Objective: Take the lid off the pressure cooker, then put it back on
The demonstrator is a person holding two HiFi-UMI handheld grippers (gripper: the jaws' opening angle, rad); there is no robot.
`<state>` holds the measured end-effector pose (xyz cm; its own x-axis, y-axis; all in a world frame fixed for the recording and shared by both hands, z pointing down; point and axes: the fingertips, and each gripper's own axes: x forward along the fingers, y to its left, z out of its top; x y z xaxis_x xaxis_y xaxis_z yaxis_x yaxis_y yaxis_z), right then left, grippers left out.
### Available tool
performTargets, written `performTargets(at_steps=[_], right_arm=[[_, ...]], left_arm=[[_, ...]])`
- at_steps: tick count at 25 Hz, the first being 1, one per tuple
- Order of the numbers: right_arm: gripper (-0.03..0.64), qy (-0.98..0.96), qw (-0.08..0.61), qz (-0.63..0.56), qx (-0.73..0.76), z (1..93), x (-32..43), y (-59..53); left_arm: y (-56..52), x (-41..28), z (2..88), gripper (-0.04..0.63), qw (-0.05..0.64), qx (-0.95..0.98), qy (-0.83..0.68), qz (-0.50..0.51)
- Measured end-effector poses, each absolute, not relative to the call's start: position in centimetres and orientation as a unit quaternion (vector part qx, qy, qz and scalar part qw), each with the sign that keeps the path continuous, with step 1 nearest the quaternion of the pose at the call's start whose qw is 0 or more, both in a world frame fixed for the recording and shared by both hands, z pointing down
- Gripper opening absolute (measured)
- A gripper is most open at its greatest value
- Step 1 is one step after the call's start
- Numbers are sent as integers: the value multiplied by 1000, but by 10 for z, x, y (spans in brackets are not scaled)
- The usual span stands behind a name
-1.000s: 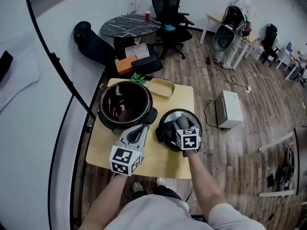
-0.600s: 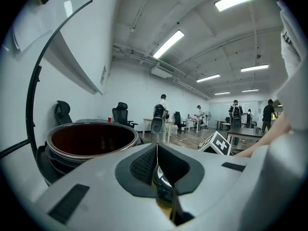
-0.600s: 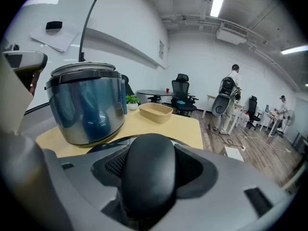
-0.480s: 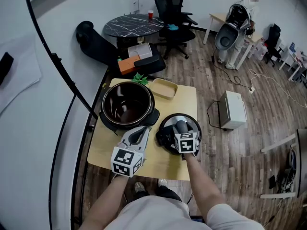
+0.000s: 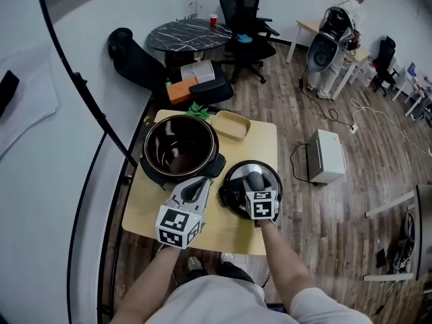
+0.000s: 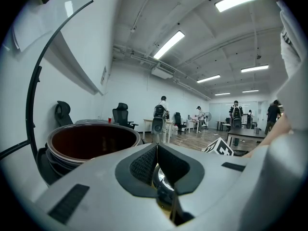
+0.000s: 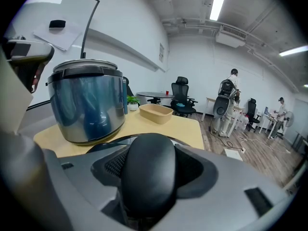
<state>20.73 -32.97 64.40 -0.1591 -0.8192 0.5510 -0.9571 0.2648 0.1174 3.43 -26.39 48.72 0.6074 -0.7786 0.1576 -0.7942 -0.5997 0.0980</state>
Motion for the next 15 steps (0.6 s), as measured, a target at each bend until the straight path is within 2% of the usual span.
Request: performTargets(at_steps=[6, 7, 9, 15], right_arm=[[279, -757, 259, 148, 582, 646, 204, -329], [334, -762, 251, 152, 578, 643, 203, -329], [351, -769, 237, 146, 575, 629, 200, -332], [346, -789, 179, 86, 582, 551, 193, -340]], left_arm=[[-267, 36, 486, 15, 82, 894, -439, 47], [-267, 36, 485, 15, 82, 894, -439, 46], [-269, 36, 483, 15, 81, 893, -440, 45], [-275, 32, 470, 15, 79, 891, -447, 27]])
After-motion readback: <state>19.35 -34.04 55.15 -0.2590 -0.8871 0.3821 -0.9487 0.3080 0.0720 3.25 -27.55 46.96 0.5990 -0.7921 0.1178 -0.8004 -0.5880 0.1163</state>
